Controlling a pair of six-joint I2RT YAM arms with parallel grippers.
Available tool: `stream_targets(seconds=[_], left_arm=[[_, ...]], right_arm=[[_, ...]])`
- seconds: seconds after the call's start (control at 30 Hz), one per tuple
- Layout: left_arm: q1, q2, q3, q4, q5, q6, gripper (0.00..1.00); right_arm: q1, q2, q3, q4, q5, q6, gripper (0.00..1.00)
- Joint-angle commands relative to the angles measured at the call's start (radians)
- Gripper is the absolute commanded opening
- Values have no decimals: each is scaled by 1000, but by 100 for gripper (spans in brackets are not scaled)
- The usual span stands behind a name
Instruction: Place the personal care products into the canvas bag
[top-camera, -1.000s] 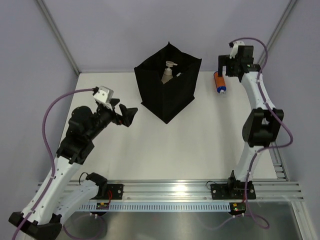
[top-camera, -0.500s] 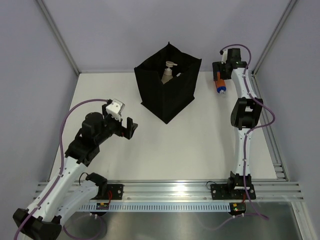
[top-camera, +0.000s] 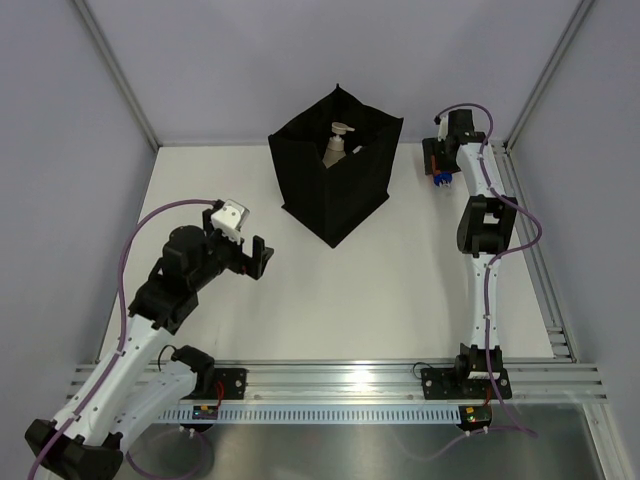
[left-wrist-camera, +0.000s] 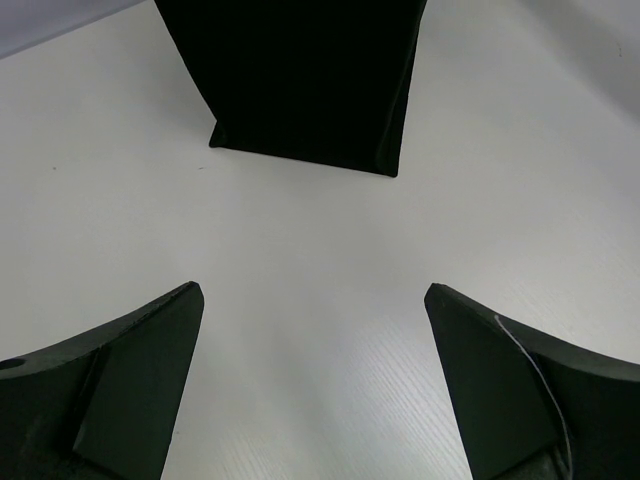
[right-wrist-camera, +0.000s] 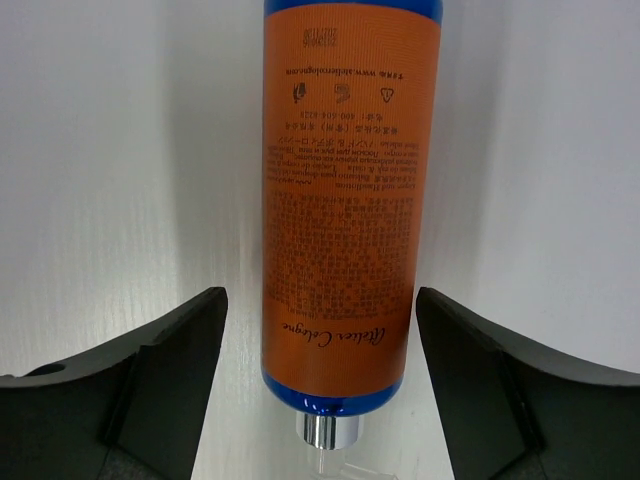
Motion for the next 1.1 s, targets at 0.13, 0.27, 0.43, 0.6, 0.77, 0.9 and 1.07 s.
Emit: stream_targets(seconds=[0.13,0.27,0.43,0.6,0.77,0.9,1.07], left_arm=[[3,-11,9,37,-21,15,99],[3,-5,9,38,-23,16,99],[3,-5,8,30,-37,15,99],[3,-19,5,37,-35,7,99],[1,-37,6,37,-35,8,99],[3,-50,5,37,-38,11,99],[3,-67,3,37,-41,10,99]], right_arm=[[5,59,84,-39,11,24,76],[5,43,55,-21,11,22,66],[-7,2,0,-6,-81,50,1],[-27,-225,-214,63,-260,62,0],[-28,-525,-448,184,-388,93,0],[-28,-687,-594,228,-454,136,0],[1,-837,-606,214,-534,172,0]])
